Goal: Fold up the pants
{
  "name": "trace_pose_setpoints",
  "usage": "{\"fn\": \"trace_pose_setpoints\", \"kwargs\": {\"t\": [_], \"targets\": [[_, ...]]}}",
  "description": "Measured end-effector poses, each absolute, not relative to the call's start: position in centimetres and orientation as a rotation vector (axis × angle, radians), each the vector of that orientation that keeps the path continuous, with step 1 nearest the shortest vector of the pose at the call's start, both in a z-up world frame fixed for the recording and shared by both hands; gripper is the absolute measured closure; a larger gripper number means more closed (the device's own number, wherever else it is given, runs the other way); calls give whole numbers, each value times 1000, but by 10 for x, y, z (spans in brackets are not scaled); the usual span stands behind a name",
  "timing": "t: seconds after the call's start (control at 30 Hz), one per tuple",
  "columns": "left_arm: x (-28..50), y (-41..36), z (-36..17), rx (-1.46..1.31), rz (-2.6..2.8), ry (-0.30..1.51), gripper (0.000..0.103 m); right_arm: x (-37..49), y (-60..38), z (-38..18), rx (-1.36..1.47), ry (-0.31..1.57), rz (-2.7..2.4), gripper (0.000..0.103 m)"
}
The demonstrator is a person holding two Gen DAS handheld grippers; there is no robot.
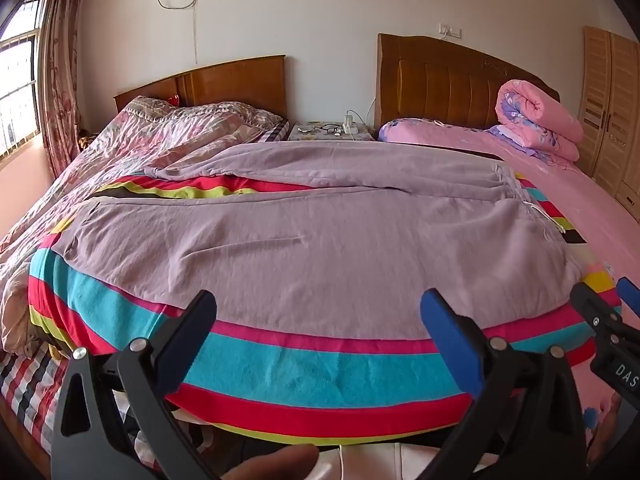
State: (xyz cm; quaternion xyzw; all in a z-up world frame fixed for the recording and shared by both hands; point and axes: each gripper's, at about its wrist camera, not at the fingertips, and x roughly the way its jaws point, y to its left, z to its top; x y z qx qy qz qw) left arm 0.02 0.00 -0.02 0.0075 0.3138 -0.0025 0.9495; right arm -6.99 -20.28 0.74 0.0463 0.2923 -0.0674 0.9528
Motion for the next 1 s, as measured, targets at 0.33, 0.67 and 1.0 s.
{"fn": "trace_pose_setpoints", "kwargs": {"t": [0.33, 0.67, 1.0], "targets": [[1, 0, -1, 18, -3, 645, 1, -70, -202, 8, 91, 590, -139, 4], [1, -2, -2, 18, -4, 648, 1, -70, -202, 7, 91, 591, -138, 4], [1, -1, -2, 21, -6, 651, 1, -69, -201, 8, 90, 592, -139, 4]]}}
